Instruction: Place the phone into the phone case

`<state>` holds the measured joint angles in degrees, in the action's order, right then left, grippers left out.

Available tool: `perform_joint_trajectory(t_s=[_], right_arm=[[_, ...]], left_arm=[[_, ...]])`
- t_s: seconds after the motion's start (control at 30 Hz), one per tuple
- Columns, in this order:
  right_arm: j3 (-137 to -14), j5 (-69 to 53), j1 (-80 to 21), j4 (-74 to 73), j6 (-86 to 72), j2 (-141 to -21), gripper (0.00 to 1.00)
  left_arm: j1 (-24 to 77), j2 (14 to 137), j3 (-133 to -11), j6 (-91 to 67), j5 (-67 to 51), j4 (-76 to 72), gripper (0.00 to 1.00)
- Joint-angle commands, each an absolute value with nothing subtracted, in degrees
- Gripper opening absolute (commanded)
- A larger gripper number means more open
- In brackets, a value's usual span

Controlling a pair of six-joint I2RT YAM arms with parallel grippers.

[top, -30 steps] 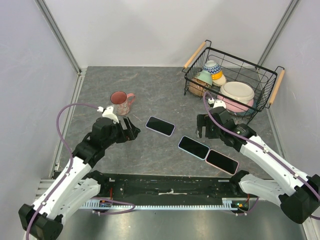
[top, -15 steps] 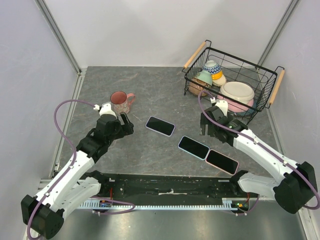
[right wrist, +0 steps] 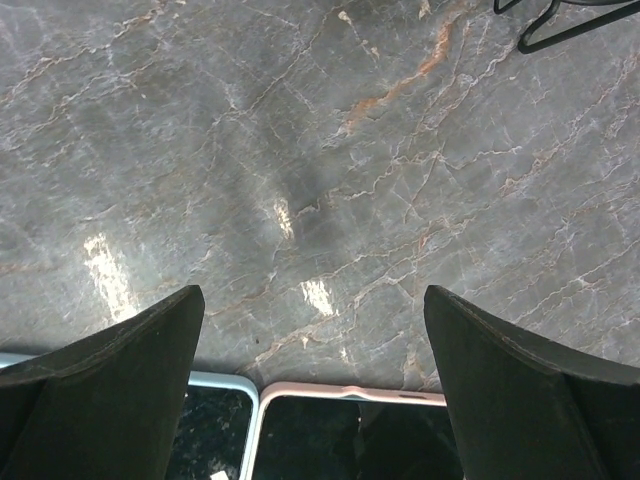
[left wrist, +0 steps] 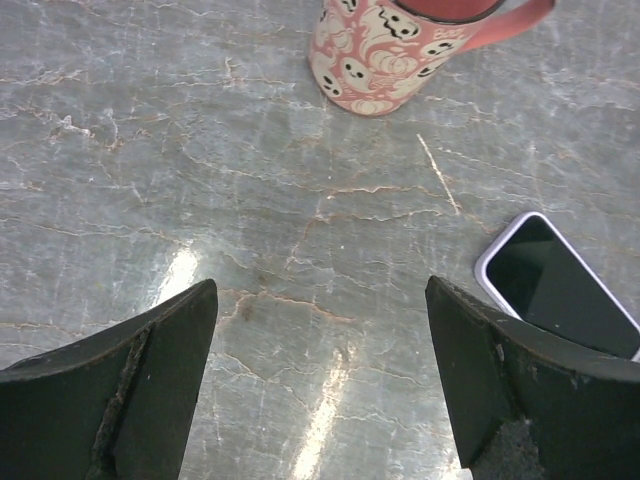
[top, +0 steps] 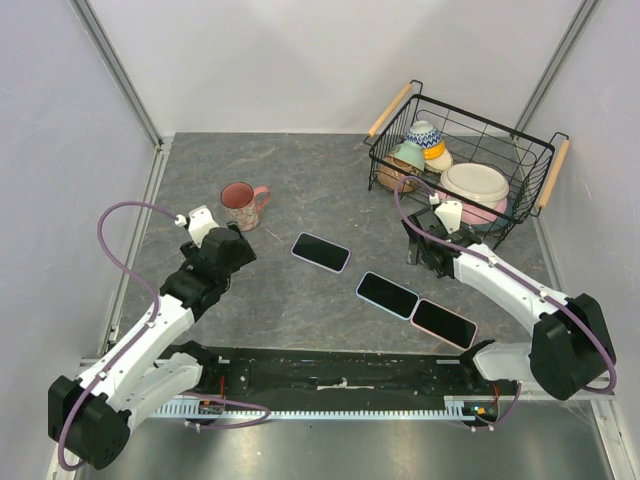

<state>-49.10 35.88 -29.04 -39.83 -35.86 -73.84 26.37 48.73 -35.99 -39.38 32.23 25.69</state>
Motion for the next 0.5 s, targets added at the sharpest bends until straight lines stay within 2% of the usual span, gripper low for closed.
perform_joint_trajectory(t_s=[0.0,0.47], right_arm=[[-48.96,35.43,-27.69,-36.66,-36.57,-74.97,0.98],[-50.19,30.24,-23.73,-31.65,-34.72,-82.0,0.98]], left_arm=[[26.37,51.58,-36.47,-42.19,37.27,23.9,0.92],[26.37,62.83,-41.13,-38.07,36.3,25.66,0.95]])
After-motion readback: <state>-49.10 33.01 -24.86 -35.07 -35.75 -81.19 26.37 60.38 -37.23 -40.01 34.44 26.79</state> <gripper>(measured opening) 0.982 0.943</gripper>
